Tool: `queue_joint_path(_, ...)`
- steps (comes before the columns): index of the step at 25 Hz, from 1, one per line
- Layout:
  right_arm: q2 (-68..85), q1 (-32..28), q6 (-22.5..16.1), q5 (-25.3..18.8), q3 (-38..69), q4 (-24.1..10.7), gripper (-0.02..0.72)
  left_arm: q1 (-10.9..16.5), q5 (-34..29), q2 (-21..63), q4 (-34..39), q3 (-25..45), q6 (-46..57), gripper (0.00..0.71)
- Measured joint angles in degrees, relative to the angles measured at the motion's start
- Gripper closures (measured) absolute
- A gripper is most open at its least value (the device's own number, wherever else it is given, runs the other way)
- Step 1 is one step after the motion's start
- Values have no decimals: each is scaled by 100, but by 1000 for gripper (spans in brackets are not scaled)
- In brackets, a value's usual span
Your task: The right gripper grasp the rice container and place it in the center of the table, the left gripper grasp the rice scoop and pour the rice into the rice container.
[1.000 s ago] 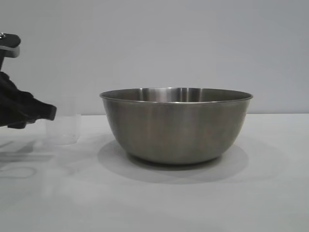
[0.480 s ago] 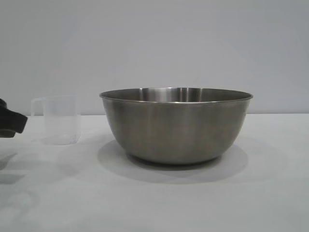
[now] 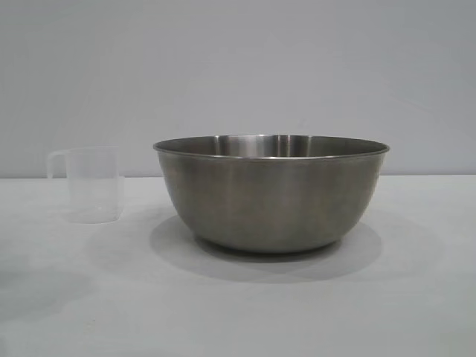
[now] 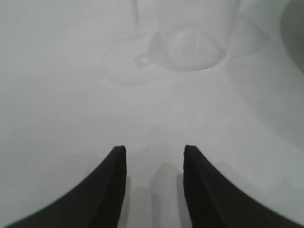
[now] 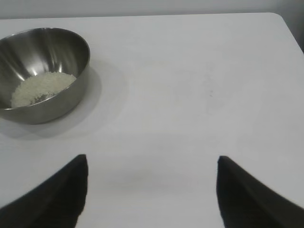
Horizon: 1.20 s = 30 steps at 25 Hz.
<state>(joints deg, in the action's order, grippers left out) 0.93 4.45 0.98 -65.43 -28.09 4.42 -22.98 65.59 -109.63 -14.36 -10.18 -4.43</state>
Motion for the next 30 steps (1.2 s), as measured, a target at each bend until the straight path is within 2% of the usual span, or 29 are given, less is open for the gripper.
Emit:
queue_joint_path(11,0,0,0,0,0,0,219,0,-971,14,-405,-79,0,464)
queue_joint_path(20,0,0,0,0,0,0,219,0,-1719,90,-405,-683,0,464)
queue_joint_path(25,0,0,0,0,0,0,219,0,-2839,418,-405,-1124,-320,464)
queue_joint_path(30,0,0,0,0,0,0,219,0,-3799,1177,-405,-1349,-561,464)
